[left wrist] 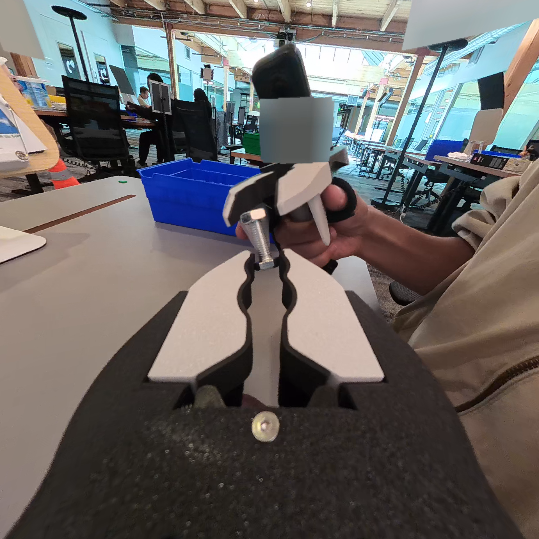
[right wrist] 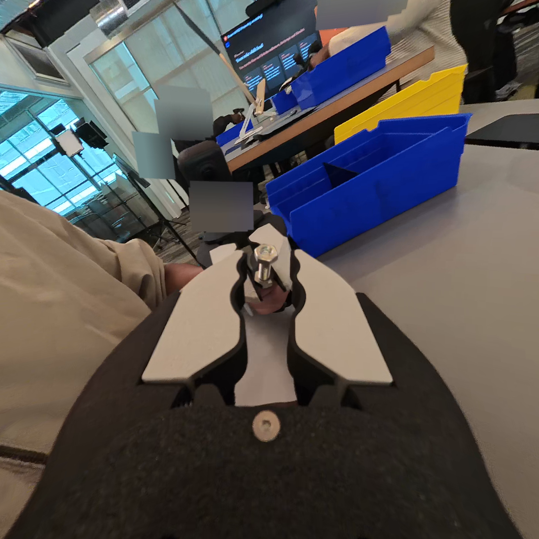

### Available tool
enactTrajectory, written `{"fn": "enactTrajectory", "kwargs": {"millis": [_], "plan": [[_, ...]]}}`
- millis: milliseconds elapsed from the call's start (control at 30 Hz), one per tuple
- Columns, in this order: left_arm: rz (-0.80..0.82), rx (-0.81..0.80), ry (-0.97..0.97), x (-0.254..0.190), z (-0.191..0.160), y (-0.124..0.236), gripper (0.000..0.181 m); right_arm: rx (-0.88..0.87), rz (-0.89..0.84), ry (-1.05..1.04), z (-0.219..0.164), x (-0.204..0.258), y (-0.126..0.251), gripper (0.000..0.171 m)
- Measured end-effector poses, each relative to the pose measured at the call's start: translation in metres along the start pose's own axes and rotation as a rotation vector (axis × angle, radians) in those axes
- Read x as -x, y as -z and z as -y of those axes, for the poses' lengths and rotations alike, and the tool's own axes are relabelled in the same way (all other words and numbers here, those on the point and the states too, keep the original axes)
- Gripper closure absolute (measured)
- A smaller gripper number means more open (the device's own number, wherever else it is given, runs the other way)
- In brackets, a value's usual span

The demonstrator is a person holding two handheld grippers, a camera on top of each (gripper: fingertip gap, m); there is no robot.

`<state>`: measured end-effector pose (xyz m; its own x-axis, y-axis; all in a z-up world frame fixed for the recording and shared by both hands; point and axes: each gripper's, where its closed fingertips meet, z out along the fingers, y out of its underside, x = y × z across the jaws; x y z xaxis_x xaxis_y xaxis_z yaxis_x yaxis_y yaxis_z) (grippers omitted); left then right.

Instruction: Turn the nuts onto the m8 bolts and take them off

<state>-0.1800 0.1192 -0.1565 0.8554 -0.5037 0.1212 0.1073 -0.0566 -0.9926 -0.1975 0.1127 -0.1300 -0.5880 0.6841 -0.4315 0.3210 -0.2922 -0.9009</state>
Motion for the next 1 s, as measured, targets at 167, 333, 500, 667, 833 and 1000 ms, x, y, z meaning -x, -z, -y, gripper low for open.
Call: {"fn": "enactTrajectory", "kwargs": {"millis": [167, 333, 500, 667, 833, 1000], "plan": [[-0.011, 0.006, 0.002, -0.003, -0.001, -0.002, 0.165, 0.002, 0.037, 0.008, -0.003, 0.008, -0.011, 0.144], [0.018, 0.001, -0.003, 0.004, 0.001, 0.0, 0.165, -0.012, 0.023, -0.005, -0.002, 0.007, -0.008, 0.145], [0.038, -0.01, 0.006, 0.011, 0.004, 0.005, 0.165, -0.031, 0.034, -0.008, 0.0, 0.012, -0.001, 0.147], [0.027, -0.025, 0.011, 0.009, 0.007, 0.007, 0.165, -0.024, -0.014, -0.003, -0.002, 0.003, 0.002, 0.145], [-0.009, -0.015, 0.008, 0.0, 0.005, 0.003, 0.165, -0.031, 0.049, -0.004, 0.001, 0.009, -0.009, 0.135], [-0.017, -0.004, 0.008, -0.003, 0.002, 0.0, 0.165, -0.031, 0.083, -0.01, 0.001, 0.016, -0.018, 0.134]]}}
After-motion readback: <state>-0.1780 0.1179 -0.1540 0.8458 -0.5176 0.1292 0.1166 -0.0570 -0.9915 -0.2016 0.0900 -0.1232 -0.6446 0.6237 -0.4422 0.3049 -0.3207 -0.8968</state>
